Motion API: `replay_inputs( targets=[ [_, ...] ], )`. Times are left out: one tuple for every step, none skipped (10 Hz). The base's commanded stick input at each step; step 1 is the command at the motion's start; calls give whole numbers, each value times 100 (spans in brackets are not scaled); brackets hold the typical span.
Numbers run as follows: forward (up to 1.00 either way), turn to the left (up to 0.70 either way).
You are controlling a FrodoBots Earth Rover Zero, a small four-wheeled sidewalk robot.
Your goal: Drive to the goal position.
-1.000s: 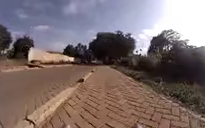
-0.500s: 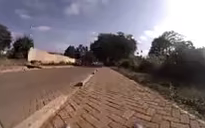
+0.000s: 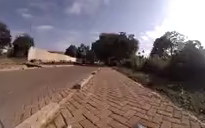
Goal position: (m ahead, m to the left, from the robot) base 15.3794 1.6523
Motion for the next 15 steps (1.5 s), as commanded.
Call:
replay_inputs(
  targets=[
    [70,0],
    [70,0],
    [70,0],
    [70,0],
    [70,0],
    [70,0],
    [70,0],
    [70,0],
    [70,0],
    [70,0],
    [70,0],
    [70,0],
    [70,0],
    [70,0],
    [70,0]
  ],
)
